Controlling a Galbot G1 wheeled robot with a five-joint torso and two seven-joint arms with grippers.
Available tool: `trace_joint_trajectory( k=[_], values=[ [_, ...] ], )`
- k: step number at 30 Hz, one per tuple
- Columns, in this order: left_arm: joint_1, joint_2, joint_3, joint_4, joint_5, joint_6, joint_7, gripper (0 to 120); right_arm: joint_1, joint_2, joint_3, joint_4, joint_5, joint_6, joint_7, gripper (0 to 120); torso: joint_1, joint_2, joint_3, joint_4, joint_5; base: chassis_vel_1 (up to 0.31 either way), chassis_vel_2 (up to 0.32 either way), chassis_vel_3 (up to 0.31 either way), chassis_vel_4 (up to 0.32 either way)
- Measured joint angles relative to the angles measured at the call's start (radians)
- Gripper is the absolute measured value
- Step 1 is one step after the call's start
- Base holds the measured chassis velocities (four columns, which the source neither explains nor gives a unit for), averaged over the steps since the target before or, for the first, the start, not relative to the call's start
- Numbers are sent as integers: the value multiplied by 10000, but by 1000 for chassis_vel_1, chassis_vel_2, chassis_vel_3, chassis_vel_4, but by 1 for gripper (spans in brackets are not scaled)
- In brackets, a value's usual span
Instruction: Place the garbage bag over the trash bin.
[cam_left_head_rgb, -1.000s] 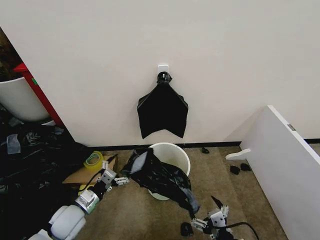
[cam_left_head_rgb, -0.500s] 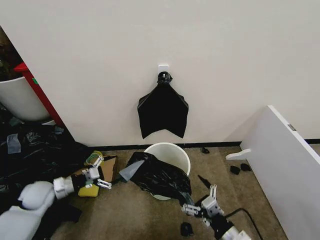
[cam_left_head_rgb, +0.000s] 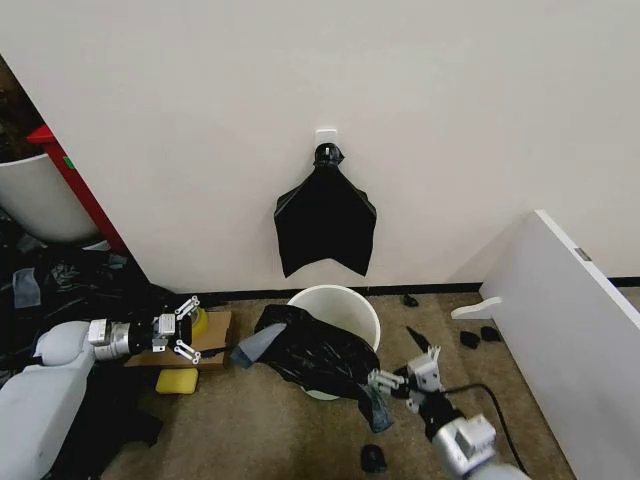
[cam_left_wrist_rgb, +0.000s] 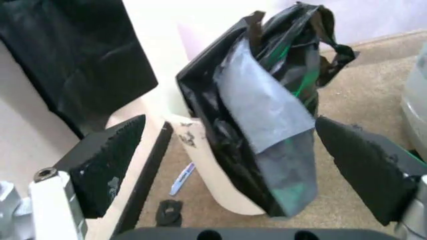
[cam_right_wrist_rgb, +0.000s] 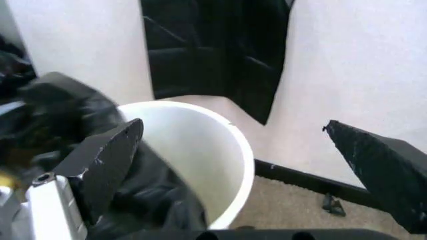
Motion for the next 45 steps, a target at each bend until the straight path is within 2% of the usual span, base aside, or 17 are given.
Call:
trace_joint_trajectory(
  k=[3, 5, 6, 9, 10, 13, 14, 16, 18, 21, 25, 29, 35, 39, 41, 42, 45],
  values=[
    [-135, -80, 45, 111, -723, 0, -368, 100, 1155, -33, -90, -595, 1161, -766, -323, 100, 0, 0, 0, -2, 3, 0, 0, 0, 0],
    [125, -160, 22, -256, -1532, -51, -1280, 100, 2174, -6, -262, -1028, 2334, -1547, -588, 100, 0, -1, 0, -2, 4, 0, 0, 0, 0],
    [125, -160, 22, -256, -1532, -51, -1280, 100, 2174, -6, -262, -1028, 2334, -1547, -588, 100, 0, -1, 0, -2, 4, 0, 0, 0, 0],
    [938, -321, -176, -1320, -2810, -123, -2705, 100, 3947, 118, -822, -1916, 3231, -2824, -1042, 100, -1, 0, -1, 2, 1, 0, 0, 0, 0],
    [938, -321, -176, -1320, -2810, -123, -2705, 100, 3947, 118, -822, -1916, 3231, -2824, -1042, 100, -1, 0, -1, 2, 1, 0, 0, 0, 0],
    [1817, -841, -943, -2649, -3482, -56, -3326, 100, 5426, 381, -1432, -3464, 2381, -3710, -2094, 100, -1, -1, -1, 6, 5, 0, 0, 0, 0],
    [1817, -841, -943, -2649, -3482, -56, -3326, 100, 5426, 381, -1432, -3464, 2381, -3710, -2094, 100, -1, -1, -1, 6, 5, 0, 0, 0, 0],
    [2277, -1571, -1660, -3472, -3712, -4, -3856, 100, 6326, 619, -1678, -4351, 1766, -4380, -3040, 96, 0, -1, -1, 1, 7, 0, 0, 0, 0],
    [2392, -1805, -1842, -3659, -3793, 11, -4058, 100, 6555, 662, -1753, -4510, 1669, -4603, -3272, 95, -1, -1, -1, 0, 6, 0, 0, 0, 0],
    [2902, -2613, -2445, -4185, -4012, 19, -4929, 100, 7395, 870, -2159, -5213, 1289, -4993, -4069, 80, -1, -1, -1, 2, 4, 0, 0, 0, 0],
    [3140, -2903, -2678, -4279, -3977, -48, -5272, 100, 7920, 1159, -2342, -5894, 1004, -5107, -4776, 70, -1, -1, -2, 4, 0, 0, 0, 0, 0],
    [3174, -3034, -2770, -4304, -3895, -90, -5644, 100, 8302, 1578, -2492, -6866, 504, -5189, -5502, 50, -1, -1, -1, -1, 4, 0, 0, 0, 0],
    [3218, -3162, -2713, -4258, -3675, -155, -5837, 100, 8319, 1664, -2461, -7013, 739, -5323, -5445, 33, -1, -1, -2, 0, 3, 0, 0, 0, 0],
    [3160, -3287, -2534, -4016, -3241, -328, -6263, 100, 8188, 1627, -2502, -6645, 1930, -5699, -4194, 15, -1, -1, -1, 0, 1, 0, 0, 0, 0],
    [3142, -3295, -2509, -3989, -3207, -344, -6314, 100, 8150, 1625, -2502, -6553, 2137, -5788, -3954, 11, -1, -1, -1, 0, 1, 0, 0, 0, 0],
    [3114, -3304, -2456, -3948, -3146, -382, -6420, 100, 8048, 1613, -2502, -6332, 2703, -6019, -3337, 5, -1, -1, -2, 0, 4, 0, 0, 0, 0],
    [3108, -3319, -2381, -3916, -3069, -454, -6550, 100, 7801, 1561, -2501, -5905, 3601, -6210, -2288, 3, -2, 0, -3, 3, 2, 0, 0, 0, 0]
  ],
)
